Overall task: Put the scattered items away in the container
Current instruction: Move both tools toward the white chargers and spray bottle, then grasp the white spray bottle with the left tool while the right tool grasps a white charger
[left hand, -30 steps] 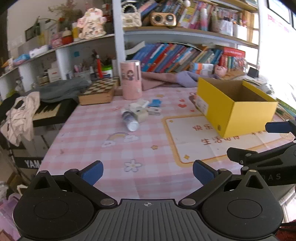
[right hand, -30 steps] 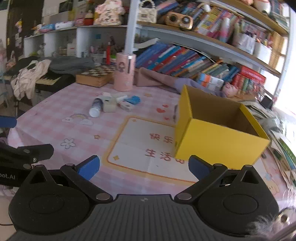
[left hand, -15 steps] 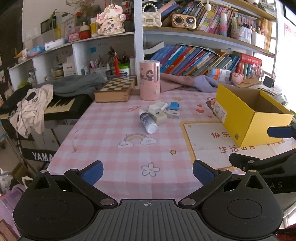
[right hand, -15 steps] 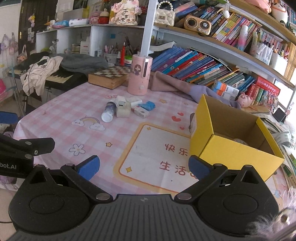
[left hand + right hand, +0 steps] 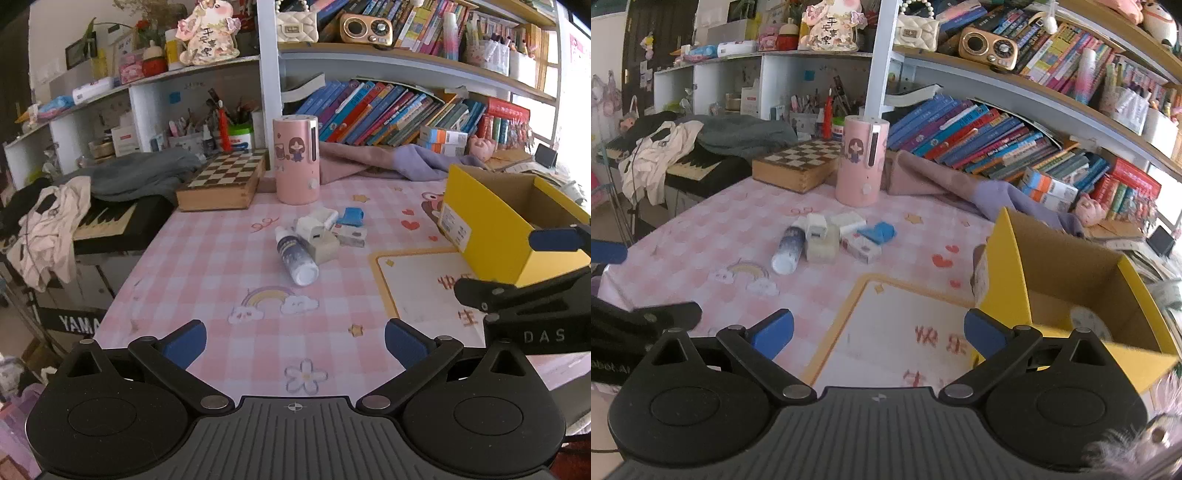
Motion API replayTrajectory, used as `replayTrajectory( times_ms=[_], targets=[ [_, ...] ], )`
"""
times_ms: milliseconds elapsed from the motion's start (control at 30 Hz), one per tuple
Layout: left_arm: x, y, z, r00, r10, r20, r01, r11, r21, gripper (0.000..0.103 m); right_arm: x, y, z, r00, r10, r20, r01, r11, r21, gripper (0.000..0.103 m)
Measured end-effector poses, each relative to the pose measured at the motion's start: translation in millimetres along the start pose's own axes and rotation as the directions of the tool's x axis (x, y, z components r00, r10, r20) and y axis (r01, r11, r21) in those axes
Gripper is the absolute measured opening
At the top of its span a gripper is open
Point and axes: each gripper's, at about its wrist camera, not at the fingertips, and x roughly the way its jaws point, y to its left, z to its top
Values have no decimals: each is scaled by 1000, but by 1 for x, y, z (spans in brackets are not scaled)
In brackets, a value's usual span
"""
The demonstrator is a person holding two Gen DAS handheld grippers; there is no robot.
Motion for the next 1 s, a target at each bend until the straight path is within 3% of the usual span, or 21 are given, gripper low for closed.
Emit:
replayTrajectory(
  times_ms=[367,767,833,900,1000],
  targets=[
    [47,9,26,999,41,-25,-42,997,-63,103,60,-12,40,995,88,-39,-89,996,-22,87],
    [104,5,48,995,66,-69,-69,997,-37,102,133,-21,79,973,213,-89,-210,977,36,87],
    [115,5,51,996,60,-70,-63,997,-38,97,145,-20,84,966,239,-99,-237,971,36,84],
    [125,4,54,996,44,-80,-47,998,-38,94,156,-16,89,956,270,-115,-269,963,27,71],
    [141,2,56,995,34,-92,-36,999,-20,82,173,-12,96,940,311,-141,-309,950,35,61]
  ],
)
